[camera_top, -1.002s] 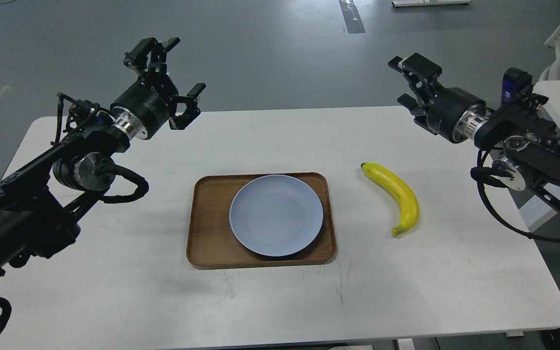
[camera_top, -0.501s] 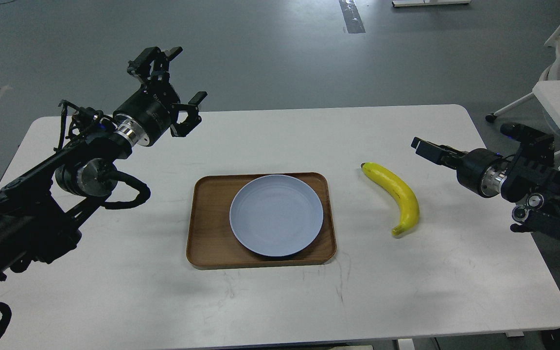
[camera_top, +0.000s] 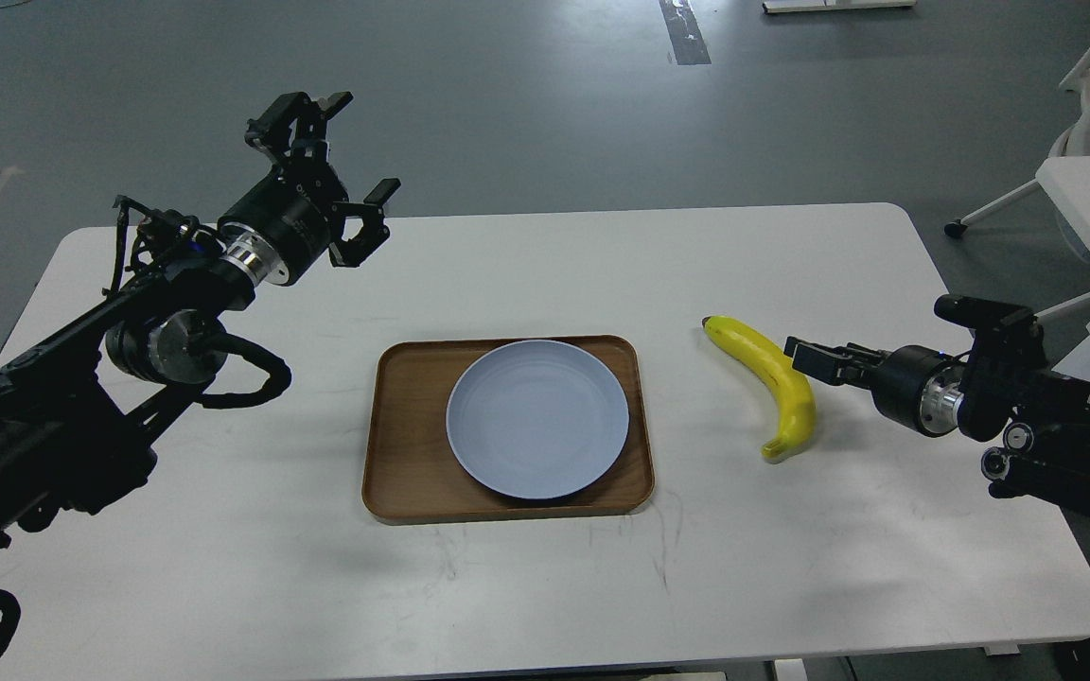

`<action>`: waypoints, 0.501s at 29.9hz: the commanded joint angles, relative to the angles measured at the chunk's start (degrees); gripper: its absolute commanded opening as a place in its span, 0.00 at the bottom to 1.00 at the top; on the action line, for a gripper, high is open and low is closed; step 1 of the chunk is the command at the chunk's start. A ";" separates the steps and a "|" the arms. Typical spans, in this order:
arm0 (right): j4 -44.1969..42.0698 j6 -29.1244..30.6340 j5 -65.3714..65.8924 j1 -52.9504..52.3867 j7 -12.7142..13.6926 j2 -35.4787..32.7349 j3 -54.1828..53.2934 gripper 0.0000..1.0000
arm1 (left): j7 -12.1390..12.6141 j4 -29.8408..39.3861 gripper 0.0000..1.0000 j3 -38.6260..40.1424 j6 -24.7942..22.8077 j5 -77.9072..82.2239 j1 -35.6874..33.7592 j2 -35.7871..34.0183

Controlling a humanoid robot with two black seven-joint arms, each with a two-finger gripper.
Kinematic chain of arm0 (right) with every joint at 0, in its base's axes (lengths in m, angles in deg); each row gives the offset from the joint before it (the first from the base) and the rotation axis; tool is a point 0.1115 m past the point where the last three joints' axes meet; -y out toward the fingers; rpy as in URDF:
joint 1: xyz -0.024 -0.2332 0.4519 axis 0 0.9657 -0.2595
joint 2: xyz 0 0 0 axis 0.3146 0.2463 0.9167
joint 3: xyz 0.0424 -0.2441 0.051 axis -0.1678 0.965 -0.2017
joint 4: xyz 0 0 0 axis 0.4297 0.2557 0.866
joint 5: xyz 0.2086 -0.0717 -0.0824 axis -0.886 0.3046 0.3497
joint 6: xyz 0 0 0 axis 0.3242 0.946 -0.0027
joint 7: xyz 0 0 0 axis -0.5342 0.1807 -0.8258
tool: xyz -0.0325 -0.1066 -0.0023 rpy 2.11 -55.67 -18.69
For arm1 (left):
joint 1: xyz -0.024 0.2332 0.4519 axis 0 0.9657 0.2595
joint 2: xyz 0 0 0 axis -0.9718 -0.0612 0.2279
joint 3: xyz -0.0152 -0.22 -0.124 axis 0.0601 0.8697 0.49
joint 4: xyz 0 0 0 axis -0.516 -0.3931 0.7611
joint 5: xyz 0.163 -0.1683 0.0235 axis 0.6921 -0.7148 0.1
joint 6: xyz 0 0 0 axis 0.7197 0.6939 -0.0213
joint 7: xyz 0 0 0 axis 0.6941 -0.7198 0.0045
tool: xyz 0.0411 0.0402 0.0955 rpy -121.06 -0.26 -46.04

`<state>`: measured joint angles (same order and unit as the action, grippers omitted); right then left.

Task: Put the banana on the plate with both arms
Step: 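Move the right gripper down to the yellow banana and grasp it, then lift the banana with the right gripper and lower it onto the plate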

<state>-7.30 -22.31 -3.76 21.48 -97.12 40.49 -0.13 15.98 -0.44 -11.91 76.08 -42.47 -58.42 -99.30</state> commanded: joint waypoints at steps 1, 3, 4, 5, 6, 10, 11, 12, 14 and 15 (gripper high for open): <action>-0.74 0.01 2.38 0.00 -0.08 0.66 1.07 0.89 | -0.02 0.00 0.98 0.00 0.00 0.04 0.03 -0.29; -1.00 0.01 3.35 0.00 -0.17 1.36 1.42 0.86 | -0.11 0.00 0.98 0.00 -0.09 -0.05 0.03 -0.29; -1.09 0.10 3.53 0.00 -0.17 1.62 1.42 0.86 | -0.11 0.00 0.98 0.00 -0.09 -0.05 0.03 -0.29; -1.26 0.10 3.62 0.00 -0.17 1.97 1.68 0.86 | -0.11 0.00 0.98 0.00 -0.09 0.04 0.03 -0.29; -1.44 0.10 3.62 -0.18 -0.17 2.24 2.12 0.86 | -0.11 0.00 0.98 0.00 0.00 0.04 0.03 -0.29; -1.62 0.18 3.62 -0.27 -0.26 2.68 3.44 0.74 | -0.02 0.00 0.98 0.00 0.00 0.13 0.38 -0.38; -1.62 0.18 3.62 -0.35 -0.34 2.68 4.05 0.70 | -0.02 0.00 0.98 0.00 0.00 0.22 0.38 -0.38; -1.62 0.18 3.62 -0.36 -0.34 2.77 4.41 0.69 | -0.02 0.00 0.98 0.00 0.00 0.22 0.38 -0.38; -1.62 0.18 4.23 -0.36 -0.43 3.20 4.67 0.60 | -0.02 0.00 0.98 0.00 0.00 0.30 0.38 -0.38; -1.62 0.18 4.49 -0.44 -0.43 3.29 4.67 0.56 | -0.02 0.00 0.98 0.00 0.00 0.30 0.38 -0.38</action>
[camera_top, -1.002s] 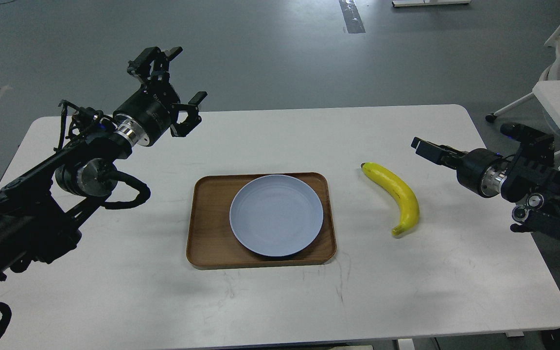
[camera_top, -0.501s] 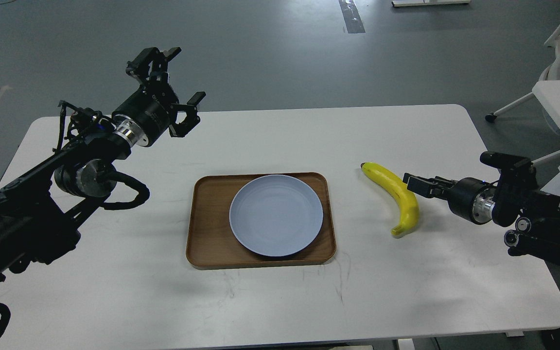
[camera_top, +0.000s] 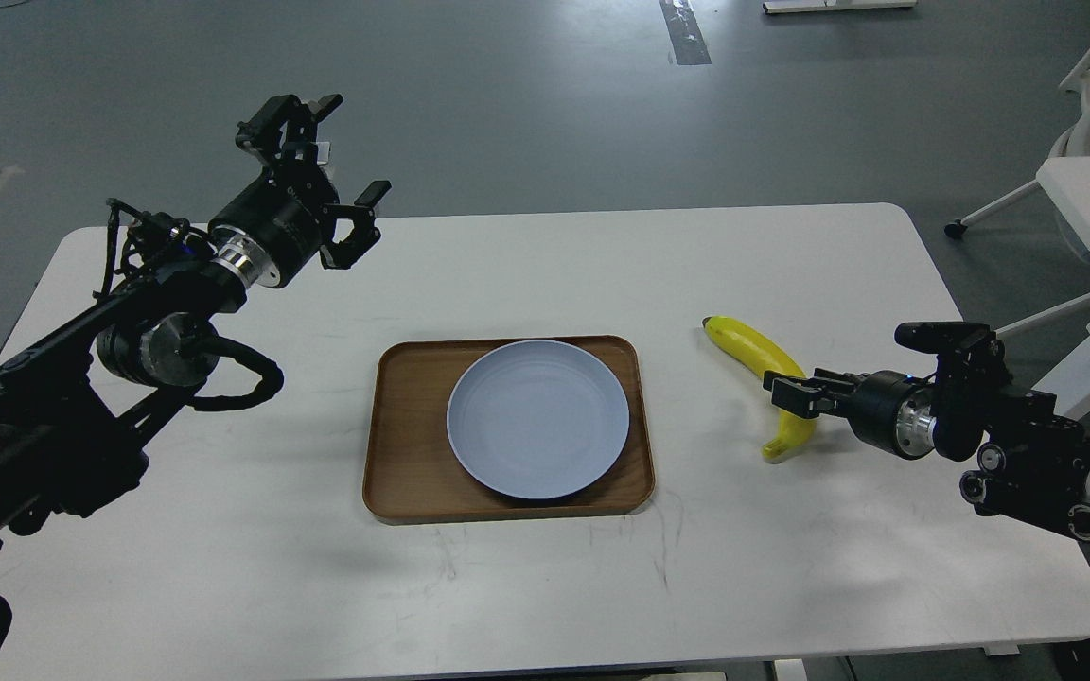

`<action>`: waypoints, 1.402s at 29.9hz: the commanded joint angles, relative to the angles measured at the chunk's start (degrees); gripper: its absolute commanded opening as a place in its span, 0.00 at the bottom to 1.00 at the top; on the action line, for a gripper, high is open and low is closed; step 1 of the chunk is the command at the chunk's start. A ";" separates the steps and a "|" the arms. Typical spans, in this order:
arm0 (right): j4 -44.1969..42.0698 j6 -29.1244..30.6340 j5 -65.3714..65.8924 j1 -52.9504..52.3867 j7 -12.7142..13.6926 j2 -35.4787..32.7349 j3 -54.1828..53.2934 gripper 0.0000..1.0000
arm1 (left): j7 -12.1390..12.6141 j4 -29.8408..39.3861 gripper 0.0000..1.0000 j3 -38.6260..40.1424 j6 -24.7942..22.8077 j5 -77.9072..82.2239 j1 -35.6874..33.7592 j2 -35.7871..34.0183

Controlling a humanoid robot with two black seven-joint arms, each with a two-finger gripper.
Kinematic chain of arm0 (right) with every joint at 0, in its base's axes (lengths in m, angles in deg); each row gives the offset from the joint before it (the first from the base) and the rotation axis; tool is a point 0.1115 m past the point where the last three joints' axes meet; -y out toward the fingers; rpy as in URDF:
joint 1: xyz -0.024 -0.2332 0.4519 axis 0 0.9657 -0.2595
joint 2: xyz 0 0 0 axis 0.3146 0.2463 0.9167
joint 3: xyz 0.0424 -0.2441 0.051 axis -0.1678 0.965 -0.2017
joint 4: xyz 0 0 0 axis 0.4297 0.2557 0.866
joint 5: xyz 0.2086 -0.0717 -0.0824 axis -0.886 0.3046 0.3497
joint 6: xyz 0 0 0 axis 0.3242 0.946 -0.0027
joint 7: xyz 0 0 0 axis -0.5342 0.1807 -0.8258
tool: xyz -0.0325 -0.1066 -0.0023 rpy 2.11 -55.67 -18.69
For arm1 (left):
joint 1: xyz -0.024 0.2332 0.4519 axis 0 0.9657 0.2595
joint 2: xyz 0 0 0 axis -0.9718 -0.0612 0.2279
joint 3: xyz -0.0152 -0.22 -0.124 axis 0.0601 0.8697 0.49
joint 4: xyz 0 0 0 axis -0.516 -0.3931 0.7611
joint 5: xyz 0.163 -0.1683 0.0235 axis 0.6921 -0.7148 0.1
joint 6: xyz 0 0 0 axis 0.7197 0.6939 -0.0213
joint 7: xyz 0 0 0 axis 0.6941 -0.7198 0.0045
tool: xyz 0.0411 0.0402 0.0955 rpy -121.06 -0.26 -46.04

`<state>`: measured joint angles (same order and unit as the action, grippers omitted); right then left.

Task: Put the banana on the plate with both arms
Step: 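Lift the banana with the right gripper and lower it onto the plate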

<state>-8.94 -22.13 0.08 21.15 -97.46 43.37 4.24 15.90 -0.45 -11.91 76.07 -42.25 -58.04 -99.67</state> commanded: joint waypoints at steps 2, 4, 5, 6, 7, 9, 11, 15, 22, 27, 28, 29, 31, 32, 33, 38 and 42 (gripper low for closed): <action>0.02 0.00 1.53 -0.02 -0.44 0.59 0.39 0.40 | 0.05 0.00 0.98 -0.09 0.01 0.17 0.09 0.00; -0.07 0.00 2.23 -0.11 -1.32 0.50 0.39 0.30 | 0.05 -0.08 0.98 -0.09 0.01 0.26 0.27 0.00; -0.33 0.00 2.32 -0.20 -1.58 0.50 0.39 0.27 | 0.05 0.00 0.98 -0.09 0.01 0.26 0.36 0.00; -0.50 -0.08 2.33 -0.28 -1.67 0.50 0.30 0.26 | 0.05 -0.08 0.98 -0.09 0.01 0.26 0.36 0.00; -0.68 -0.17 2.33 -0.29 -1.67 0.50 0.30 0.26 | 0.05 0.00 0.98 -0.09 0.01 0.26 0.36 -0.09; -0.86 -0.26 2.41 -0.46 -1.94 0.50 0.30 0.24 | 0.05 0.00 0.98 -0.09 0.01 0.26 0.36 -0.09; -0.86 -0.44 2.33 -0.64 -2.46 0.50 0.30 0.22 | 0.05 -0.08 0.98 -0.18 0.01 0.35 0.36 -0.35; -0.86 -1.22 2.33 -0.81 -2.55 0.50 0.21 0.22 | -0.03 0.00 0.98 -0.18 0.01 0.35 0.36 -0.44; 2.91 -1.93 1.62 -6.51 -5.27 0.59 -0.58 0.20 | -0.03 -0.08 0.98 -0.18 0.01 0.35 0.45 -0.44; 10.56 -1.32 1.36 -11.53 -10.10 -0.20 0.04 0.20 | -0.03 0.00 0.98 -0.18 0.01 0.35 0.45 -0.44; 12.48 -1.14 1.36 -12.67 -11.59 -0.46 0.30 0.20 | -0.03 0.00 0.98 -0.18 0.01 0.35 0.36 -0.44; 13.28 -1.05 1.36 -13.29 -11.95 -0.64 0.39 0.20 | -0.03 0.00 0.98 -0.18 -0.07 0.35 0.36 -0.44; 14.08 0.43 1.45 -14.69 -12.13 -0.38 1.09 0.20 | -0.03 0.00 0.98 -0.18 -0.08 0.35 0.36 -0.44; 14.08 0.88 1.45 -15.05 -12.22 -0.21 1.44 0.20 | -0.03 0.00 0.98 -0.18 -0.08 0.35 0.45 -0.44; 13.82 1.40 1.45 -15.75 -12.13 0.32 2.23 0.20 | -0.03 0.00 0.98 -0.18 -0.08 0.35 0.45 -0.44; 13.12 1.59 1.62 -16.72 -12.22 4.71 4.61 0.20 | 0.05 0.00 0.98 -0.18 -0.08 0.35 0.45 -0.35; 9.79 1.76 1.71 -16.81 -12.22 8.57 6.53 0.21 | -0.03 0.00 0.98 -0.18 -0.08 0.35 0.45 -0.53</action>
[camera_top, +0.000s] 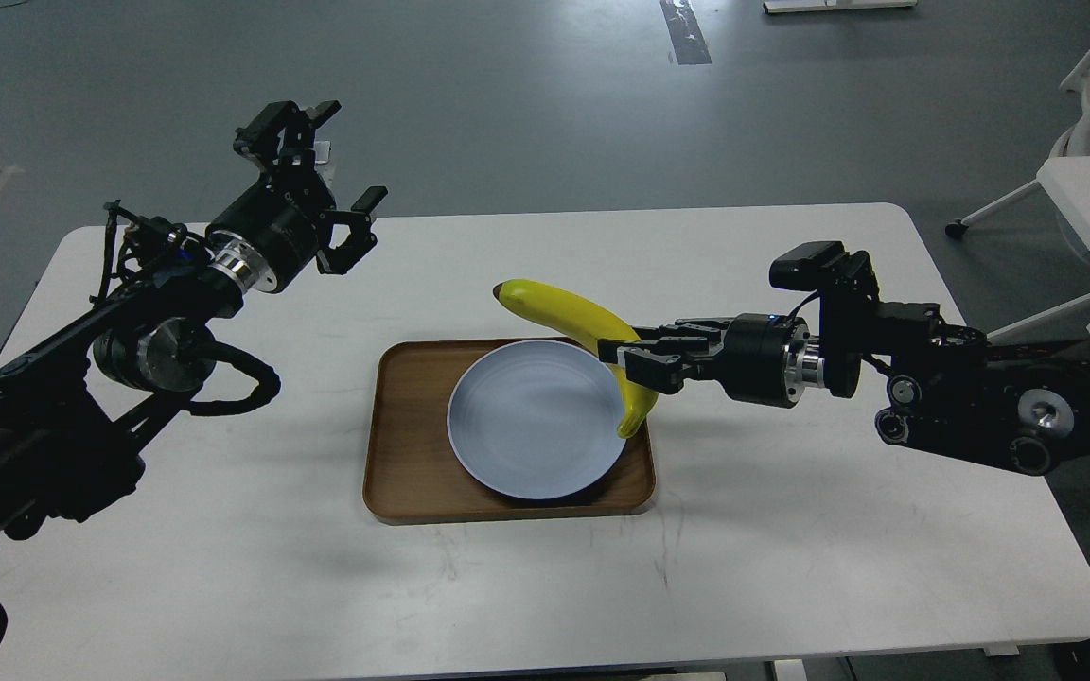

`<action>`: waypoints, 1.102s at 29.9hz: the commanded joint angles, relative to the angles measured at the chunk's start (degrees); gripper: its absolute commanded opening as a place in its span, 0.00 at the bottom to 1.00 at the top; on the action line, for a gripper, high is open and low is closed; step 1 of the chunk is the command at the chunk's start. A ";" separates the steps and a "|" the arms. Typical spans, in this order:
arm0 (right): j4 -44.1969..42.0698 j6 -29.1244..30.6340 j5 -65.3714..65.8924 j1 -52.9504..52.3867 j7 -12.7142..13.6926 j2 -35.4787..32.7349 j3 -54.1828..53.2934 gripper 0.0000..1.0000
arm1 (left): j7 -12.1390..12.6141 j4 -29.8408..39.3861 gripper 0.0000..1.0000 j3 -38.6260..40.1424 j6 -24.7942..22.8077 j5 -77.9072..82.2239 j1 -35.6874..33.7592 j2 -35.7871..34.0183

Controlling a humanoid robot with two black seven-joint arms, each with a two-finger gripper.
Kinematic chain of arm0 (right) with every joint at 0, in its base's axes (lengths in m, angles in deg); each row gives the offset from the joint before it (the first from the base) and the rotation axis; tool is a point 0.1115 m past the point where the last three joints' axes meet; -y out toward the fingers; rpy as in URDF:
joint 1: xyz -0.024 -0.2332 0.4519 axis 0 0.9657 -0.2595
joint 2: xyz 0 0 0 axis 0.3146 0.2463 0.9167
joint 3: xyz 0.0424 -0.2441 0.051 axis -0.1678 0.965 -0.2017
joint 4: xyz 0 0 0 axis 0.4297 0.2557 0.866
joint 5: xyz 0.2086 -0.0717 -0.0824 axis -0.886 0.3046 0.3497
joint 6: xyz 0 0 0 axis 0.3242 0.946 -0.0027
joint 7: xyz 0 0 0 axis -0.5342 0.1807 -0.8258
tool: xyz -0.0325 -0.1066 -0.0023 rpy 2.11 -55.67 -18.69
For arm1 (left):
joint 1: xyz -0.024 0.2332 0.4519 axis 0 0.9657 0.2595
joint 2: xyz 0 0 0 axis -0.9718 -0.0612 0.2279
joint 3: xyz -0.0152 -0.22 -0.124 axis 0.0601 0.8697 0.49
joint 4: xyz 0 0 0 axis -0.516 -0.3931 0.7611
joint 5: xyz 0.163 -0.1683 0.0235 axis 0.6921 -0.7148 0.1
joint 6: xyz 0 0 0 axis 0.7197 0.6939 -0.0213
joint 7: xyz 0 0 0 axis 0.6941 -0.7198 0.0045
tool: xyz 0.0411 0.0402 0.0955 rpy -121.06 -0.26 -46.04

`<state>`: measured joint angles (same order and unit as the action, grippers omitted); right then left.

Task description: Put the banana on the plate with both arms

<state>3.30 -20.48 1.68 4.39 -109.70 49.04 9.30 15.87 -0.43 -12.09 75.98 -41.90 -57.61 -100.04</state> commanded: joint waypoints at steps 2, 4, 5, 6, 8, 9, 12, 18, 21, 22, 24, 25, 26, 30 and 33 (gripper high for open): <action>-4.47 0.11 0.11 -0.32 0.02 4.92 2.71 0.21 | 0.00 -0.01 0.98 0.00 0.01 -0.01 0.01 -0.34; -5.36 0.20 0.11 -0.49 0.02 5.64 3.68 0.21 | 0.00 -0.01 0.98 0.00 -0.08 -0.01 0.01 -0.61; -5.45 0.20 0.11 -0.49 0.02 5.64 3.94 0.21 | 0.00 -0.01 0.98 -0.08 -0.08 0.08 0.01 -0.69; -5.71 0.20 0.11 -0.49 0.02 5.81 4.47 0.21 | 0.00 -0.01 0.98 0.00 -0.08 0.08 0.01 -0.78; -6.33 0.20 0.11 -0.41 0.02 5.82 5.00 0.21 | 0.00 -0.01 0.98 0.00 -0.16 -0.01 0.01 -0.78; -6.42 0.11 0.11 -0.41 0.02 5.90 5.09 0.21 | 0.00 -0.01 0.98 0.00 -0.16 0.08 0.01 -0.78; -7.65 0.20 0.11 -0.14 0.02 6.87 5.26 0.22 | 0.00 -0.01 0.98 0.00 -0.08 0.08 0.01 -0.61; -8.62 0.20 0.02 -0.49 0.02 8.98 5.35 0.25 | -0.09 -0.01 0.98 0.00 -0.08 0.08 0.01 -0.52; -8.62 0.20 -0.16 -0.41 0.20 9.77 5.26 0.41 | 0.00 -0.01 0.98 0.00 -0.08 0.08 0.01 -0.61; -8.62 0.20 -0.16 -0.41 0.29 10.12 5.26 0.55 | 0.00 -0.01 0.98 0.00 -0.08 -0.01 0.01 -0.69; -8.79 0.20 -0.16 -0.32 0.55 10.30 5.26 0.65 | 0.00 -0.01 0.98 0.00 -0.08 -0.01 0.01 -0.69; -8.88 0.20 -0.33 -0.14 0.64 10.39 5.18 0.71 | 0.00 -0.01 0.98 0.00 -0.08 0.08 0.01 -0.69; -8.88 0.20 -0.51 -0.14 0.64 10.39 5.18 0.75 | 0.00 -0.01 0.98 0.00 -0.08 -0.01 0.01 -0.69; -8.88 0.20 -3.05 -0.14 0.73 10.39 5.18 0.94 | 0.00 -0.01 0.98 0.00 -0.08 0.08 -0.08 -0.69; -8.88 0.11 -3.41 0.03 0.81 10.39 4.92 0.97 | 0.00 -0.01 0.98 -0.08 -0.08 -0.01 -0.08 -0.61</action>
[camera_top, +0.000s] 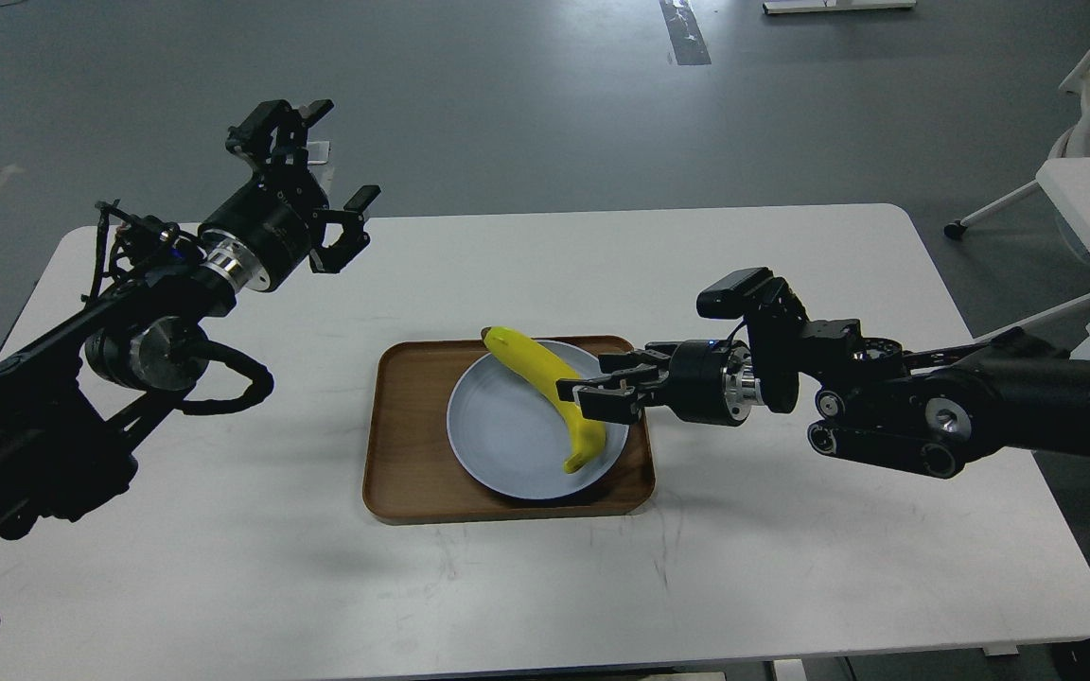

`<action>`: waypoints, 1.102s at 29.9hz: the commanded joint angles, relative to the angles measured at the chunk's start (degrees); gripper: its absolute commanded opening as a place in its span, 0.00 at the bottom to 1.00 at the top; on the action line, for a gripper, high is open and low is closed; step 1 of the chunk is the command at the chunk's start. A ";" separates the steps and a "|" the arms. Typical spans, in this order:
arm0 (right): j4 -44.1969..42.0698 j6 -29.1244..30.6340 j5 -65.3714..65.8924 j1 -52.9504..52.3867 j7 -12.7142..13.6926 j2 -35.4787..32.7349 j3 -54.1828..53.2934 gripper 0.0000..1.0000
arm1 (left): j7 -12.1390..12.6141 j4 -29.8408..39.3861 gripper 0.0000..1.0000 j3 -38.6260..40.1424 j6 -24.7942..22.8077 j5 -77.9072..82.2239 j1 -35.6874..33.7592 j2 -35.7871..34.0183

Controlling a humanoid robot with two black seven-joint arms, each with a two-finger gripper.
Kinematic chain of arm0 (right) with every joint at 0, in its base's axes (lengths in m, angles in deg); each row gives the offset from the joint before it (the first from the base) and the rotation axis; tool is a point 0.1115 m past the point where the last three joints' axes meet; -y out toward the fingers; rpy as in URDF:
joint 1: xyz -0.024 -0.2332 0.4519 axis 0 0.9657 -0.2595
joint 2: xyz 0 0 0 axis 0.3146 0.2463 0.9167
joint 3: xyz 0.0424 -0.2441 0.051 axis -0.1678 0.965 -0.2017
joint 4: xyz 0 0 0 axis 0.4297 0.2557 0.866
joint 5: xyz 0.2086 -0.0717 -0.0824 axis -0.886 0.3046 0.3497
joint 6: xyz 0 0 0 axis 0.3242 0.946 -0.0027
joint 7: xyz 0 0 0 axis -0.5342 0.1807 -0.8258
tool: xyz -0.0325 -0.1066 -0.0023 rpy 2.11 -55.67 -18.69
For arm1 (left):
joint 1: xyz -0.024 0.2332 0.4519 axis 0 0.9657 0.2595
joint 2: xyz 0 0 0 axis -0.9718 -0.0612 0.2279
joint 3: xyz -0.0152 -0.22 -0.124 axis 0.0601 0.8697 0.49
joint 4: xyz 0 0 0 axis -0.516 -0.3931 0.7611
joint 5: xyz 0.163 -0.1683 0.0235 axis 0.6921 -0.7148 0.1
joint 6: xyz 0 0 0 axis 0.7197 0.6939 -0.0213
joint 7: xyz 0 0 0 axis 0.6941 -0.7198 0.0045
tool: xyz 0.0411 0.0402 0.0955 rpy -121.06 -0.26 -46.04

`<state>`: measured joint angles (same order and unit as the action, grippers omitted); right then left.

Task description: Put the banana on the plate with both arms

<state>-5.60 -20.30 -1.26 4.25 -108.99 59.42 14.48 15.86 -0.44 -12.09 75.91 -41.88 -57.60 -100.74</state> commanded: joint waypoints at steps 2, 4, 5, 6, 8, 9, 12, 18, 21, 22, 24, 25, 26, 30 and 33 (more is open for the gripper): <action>0.01 -0.07 -0.56 0.18 0.10 -0.08 -0.79 0.98 | 0.00 0.00 0.98 -0.08 0.00 0.07 -0.08 0.09; 0.10 -0.07 -0.91 0.00 0.27 -0.52 -1.58 0.98 | 0.09 0.00 0.98 -0.08 0.00 -0.02 0.01 0.09; 0.10 -0.07 -1.34 -0.17 0.27 -0.69 -2.02 0.98 | 0.09 0.00 0.98 -0.08 0.00 -0.02 -0.08 0.18; 0.19 -0.07 -3.09 -0.35 0.27 -0.96 -3.33 0.98 | 0.09 0.00 0.98 -0.08 0.00 -0.02 0.01 0.18; 0.54 -0.07 -7.66 -0.44 0.27 -2.01 -6.32 0.98 | 0.09 0.00 0.98 0.00 0.00 0.07 0.01 0.18; 0.54 -0.07 -11.50 -0.44 0.27 -2.88 -8.16 0.98 | 0.09 0.00 0.98 0.01 0.00 -0.02 0.01 0.18; 0.54 0.02 -19.50 -0.17 0.27 -3.77 -12.46 0.98 | 0.09 0.00 0.98 0.01 -0.09 0.07 0.18 0.18; 1.07 3.95 -43.22 2.81 1.67 -7.72 -23.62 0.98 | 0.18 0.00 0.98 0.44 -0.18 -0.02 1.24 0.18; 0.98 7.31 -53.96 5.44 3.60 -8.78 -28.99 0.98 | 0.27 0.00 0.98 0.71 -0.18 -0.02 1.59 0.35; 0.98 7.49 -55.56 5.97 4.14 -8.87 -29.88 0.98 | 0.27 0.00 0.98 0.71 -0.18 -0.02 1.67 0.53; 0.89 6.97 -60.31 7.38 6.24 -8.78 -33.04 0.98 | 0.27 0.00 0.98 0.71 0.00 -0.02 2.11 1.06; 0.81 6.88 -61.63 8.00 6.95 -8.61 -33.66 0.98 | 0.27 -0.09 0.98 0.71 0.00 -0.02 2.46 1.23; 0.81 6.88 -63.29 9.13 8.43 -8.35 -34.71 0.98 | 0.35 -0.09 0.98 0.80 0.00 -0.02 2.99 1.93; 0.89 7.49 -64.80 10.20 9.50 -8.43 -35.51 0.98 | 0.35 -0.26 0.98 0.97 -0.09 -0.02 3.26 2.73; 0.98 7.67 -64.89 10.11 9.59 -8.52 -35.68 0.99 | 0.27 -0.18 0.98 1.15 -0.18 -0.19 3.61 2.82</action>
<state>-4.69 -12.88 -65.93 14.34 -99.57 51.01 -20.95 16.21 -0.65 -11.11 75.88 -41.94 -54.23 -98.08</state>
